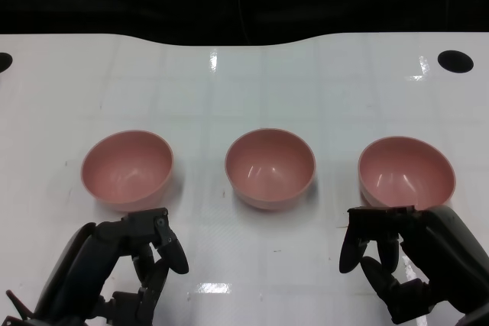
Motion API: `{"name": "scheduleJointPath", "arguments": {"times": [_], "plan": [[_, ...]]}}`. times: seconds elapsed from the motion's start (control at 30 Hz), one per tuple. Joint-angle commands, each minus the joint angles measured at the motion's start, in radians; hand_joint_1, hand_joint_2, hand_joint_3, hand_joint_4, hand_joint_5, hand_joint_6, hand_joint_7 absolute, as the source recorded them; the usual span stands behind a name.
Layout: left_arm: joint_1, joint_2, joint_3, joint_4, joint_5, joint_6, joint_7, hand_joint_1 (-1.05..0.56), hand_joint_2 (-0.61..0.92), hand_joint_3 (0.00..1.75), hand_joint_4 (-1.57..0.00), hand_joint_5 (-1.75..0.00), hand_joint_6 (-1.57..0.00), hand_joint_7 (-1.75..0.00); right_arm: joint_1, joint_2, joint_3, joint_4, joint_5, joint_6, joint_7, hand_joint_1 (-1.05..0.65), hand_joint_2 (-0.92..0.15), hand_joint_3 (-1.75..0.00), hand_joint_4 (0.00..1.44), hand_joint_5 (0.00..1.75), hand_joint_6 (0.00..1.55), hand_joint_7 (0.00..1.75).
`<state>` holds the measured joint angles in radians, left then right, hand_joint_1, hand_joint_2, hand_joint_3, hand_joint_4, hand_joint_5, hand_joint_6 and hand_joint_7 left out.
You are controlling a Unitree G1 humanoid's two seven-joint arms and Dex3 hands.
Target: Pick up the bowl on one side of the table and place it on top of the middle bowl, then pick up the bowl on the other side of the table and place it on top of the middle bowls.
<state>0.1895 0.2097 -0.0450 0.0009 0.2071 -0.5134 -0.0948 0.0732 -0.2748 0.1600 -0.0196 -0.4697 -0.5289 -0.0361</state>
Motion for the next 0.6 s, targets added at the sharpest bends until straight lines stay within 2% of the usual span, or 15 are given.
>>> {"name": "scheduleJointPath", "arguments": {"times": [0.03,0.6], "plan": [[-0.003,0.016,0.010,0.007,0.001,-0.013,0.006,-0.12,0.31,1.44,-0.90,-1.62,-0.85,-1.39,-0.006,-0.005,-0.007,0.003,0.005,-0.005,-0.009,-0.08,-0.15,-1.58,0.91,1.75,0.86,1.32],[-0.004,0.015,0.013,0.005,-0.013,-0.010,0.000,-0.11,0.30,1.45,-0.91,-1.59,-0.86,-1.38,-0.004,0.000,-0.008,-0.007,-0.005,0.005,-0.017,-0.08,-0.16,-1.57,0.92,1.75,0.85,1.32]]}}
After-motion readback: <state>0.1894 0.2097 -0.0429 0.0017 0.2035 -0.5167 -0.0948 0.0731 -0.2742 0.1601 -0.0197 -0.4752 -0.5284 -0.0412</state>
